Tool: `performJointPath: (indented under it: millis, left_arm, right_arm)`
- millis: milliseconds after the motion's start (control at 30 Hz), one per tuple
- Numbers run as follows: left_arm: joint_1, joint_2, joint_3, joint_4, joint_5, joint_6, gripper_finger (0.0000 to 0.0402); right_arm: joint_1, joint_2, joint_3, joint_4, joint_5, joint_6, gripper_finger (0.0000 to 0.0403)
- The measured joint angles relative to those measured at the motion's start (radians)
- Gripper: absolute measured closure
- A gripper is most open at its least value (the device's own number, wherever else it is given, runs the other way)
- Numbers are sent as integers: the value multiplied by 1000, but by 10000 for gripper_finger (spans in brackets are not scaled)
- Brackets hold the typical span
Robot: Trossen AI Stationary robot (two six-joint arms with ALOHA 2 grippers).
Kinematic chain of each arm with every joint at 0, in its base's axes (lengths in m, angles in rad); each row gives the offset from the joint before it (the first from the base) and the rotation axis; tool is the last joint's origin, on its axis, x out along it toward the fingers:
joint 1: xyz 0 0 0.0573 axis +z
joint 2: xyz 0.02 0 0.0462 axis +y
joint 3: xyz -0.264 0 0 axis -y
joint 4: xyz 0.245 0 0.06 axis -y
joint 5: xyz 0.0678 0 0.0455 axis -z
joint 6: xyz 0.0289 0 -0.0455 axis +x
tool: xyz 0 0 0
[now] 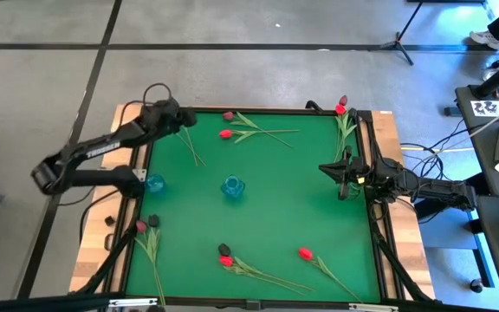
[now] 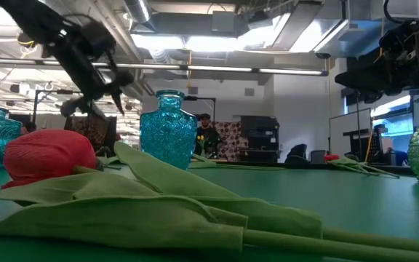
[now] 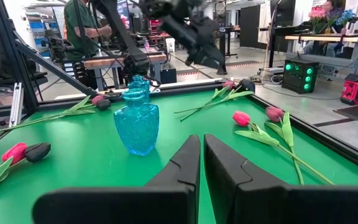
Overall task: Sort flowers into vase by color
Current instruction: Put the top left black tulip into the right blue vase
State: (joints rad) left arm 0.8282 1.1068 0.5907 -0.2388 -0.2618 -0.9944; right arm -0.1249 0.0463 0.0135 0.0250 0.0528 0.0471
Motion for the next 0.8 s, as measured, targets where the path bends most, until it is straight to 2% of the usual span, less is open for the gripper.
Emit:
performJointPath:
  millis: [267, 433, 533, 800]
  left_arm:
    - [41, 293, 216, -198, -48, -32, 202]
    - [76, 432, 291, -281, -49, -53, 202]
    - [133, 470, 291, -278, -45, -108, 202]
    - [233, 499, 292, -206, -61, -69, 202]
  right_arm:
    - [0, 0, 0, 0, 0, 0, 379]
    - [0, 0, 0, 0, 0, 0, 379]
    - [0, 0, 0, 0, 0, 0, 379]
    - [0, 0, 0, 0, 0, 0, 379]
